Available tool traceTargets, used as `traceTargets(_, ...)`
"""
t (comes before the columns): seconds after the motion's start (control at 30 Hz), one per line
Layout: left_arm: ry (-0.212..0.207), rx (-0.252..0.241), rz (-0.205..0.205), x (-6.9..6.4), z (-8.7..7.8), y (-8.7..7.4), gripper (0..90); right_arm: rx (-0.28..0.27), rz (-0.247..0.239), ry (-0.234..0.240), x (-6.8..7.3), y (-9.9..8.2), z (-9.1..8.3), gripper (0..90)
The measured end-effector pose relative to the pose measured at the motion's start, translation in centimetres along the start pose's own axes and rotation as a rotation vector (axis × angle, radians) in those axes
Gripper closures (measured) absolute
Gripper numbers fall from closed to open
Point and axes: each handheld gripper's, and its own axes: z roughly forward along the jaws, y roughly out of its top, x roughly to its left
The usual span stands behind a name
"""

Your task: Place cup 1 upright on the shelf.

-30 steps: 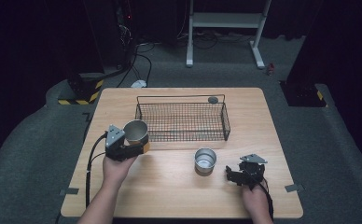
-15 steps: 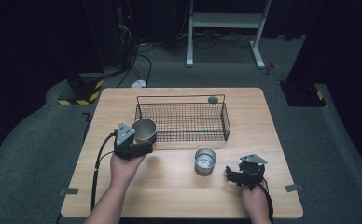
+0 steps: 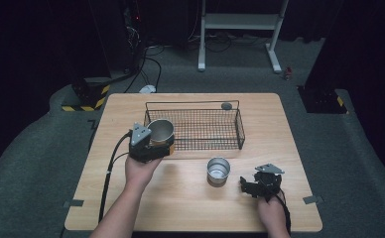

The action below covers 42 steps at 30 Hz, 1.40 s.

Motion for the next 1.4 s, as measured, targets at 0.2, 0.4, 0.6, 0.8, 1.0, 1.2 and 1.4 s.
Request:
traceTargets(0.2, -0.010, -0.001, 0.000, -0.1, 0.7, 0.8, 14.2, -0.002, -0.006, 0.005, 0.0, -0.1, 0.0, 8.2)
traceTargets(0.4, -0.012, -0.003, 0.009, -0.2, 1.2, 1.4, 14.2, 0.000, -0.012, 0.014, 0.0, -0.2, -0.2, 8.3)
traceTargets(0.6, -0.018, -0.009, 0.001, 0.0, 2.0, 1.9, 14.2, -0.001, -0.010, 0.015, 0.0, -0.2, -0.2, 8.2)
traceTargets(0.8, -0.005, 0.001, 0.001, 0.4, 2.8, 2.4, 14.2, -0.001, -0.010, 0.015, 0.0, -0.2, -0.2, 8.3)
traceTargets(1.0, 0.004, 0.000, 0.006, 0.7, 3.7, 3.1, 14.2, 0.000, -0.014, 0.016, 0.0, -0.2, -0.2, 8.3)
traceTargets(1.2, 0.011, -0.015, 0.005, 0.9, 4.6, 3.6, 14.2, -0.002, -0.012, 0.017, 0.0, -0.2, -0.2, 8.3)
traceTargets(1.4, 0.019, 0.012, 0.011, 1.4, 5.8, 4.0, 14.2, -0.002, -0.012, 0.017, 0.0, -0.2, -0.2, 8.3)
